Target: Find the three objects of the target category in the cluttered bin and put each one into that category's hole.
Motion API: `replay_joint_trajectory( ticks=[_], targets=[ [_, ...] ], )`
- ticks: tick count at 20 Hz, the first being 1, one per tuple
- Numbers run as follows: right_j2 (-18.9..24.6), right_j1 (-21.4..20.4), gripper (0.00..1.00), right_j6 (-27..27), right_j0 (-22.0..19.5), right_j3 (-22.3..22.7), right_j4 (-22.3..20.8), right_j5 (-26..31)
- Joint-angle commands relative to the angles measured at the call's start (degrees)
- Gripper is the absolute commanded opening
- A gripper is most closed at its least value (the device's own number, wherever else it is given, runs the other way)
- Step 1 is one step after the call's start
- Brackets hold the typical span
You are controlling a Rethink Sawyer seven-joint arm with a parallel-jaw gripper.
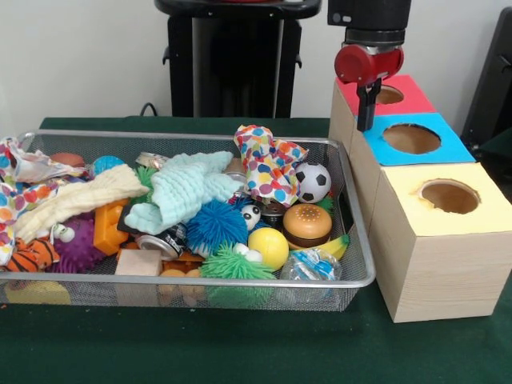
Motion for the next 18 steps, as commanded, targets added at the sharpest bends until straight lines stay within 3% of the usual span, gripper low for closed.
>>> replay_joint_trajectory(
  ticks=[1, 8, 18],
  targets=[
    [0.9, 9.9, 0.0, 11.1, -3.5, -1.7, -1.4, -4.2],
    [2.3, 7.5, 0.0, 11.9, -4.0, -0.1, 0.1, -2.3],
    [3.6, -1.4, 0.0, 10.6, -3.6, 0.2, 3.5, 7.6]
  ],
)
